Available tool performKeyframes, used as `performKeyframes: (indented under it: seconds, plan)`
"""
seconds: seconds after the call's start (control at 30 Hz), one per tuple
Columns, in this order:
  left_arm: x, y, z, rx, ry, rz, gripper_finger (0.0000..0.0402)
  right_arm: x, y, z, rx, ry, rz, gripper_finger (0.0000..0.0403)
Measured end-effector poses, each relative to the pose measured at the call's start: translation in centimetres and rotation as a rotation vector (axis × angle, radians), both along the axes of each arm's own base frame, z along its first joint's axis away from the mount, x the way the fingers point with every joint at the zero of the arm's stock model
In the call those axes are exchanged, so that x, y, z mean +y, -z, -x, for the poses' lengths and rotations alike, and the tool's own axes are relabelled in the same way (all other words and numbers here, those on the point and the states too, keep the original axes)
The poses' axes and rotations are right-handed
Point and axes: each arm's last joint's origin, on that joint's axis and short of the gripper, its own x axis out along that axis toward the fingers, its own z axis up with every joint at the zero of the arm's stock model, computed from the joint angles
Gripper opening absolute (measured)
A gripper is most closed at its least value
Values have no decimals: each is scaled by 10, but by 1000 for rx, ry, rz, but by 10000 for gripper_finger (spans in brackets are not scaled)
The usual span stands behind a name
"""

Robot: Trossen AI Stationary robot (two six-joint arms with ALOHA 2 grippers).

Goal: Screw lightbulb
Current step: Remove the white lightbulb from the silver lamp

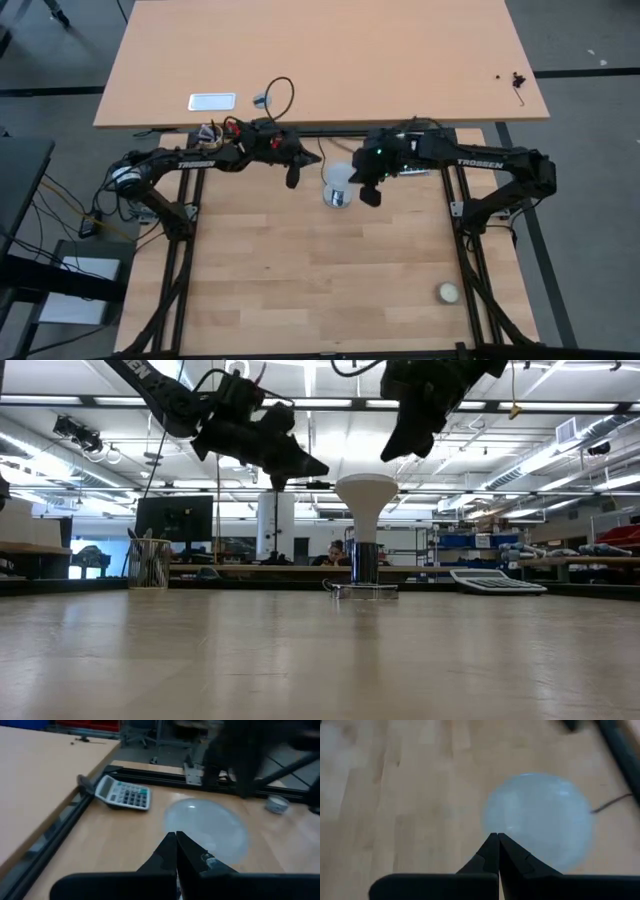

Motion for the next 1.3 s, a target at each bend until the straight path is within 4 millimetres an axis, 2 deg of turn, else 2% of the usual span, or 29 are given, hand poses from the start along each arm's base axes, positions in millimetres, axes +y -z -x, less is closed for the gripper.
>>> performKeyframes:
  seconds: [0.23, 0.57, 0.93, 1.3]
  plan:
    - [24, 9, -15, 22, -25, 46, 0, 23, 14, -15, 56, -71, 16, 9]
    - [43, 23, -51, 52, 43, 86, 0, 27, 19, -17, 92, -48, 28, 9]
    - [34, 24, -60, 47, 148, 108, 0, 20, 20, -14, 110, -16, 38, 9]
    - [33, 27, -59, 78, 147, 98, 0, 14, 20, -11, 126, 18, 56, 9]
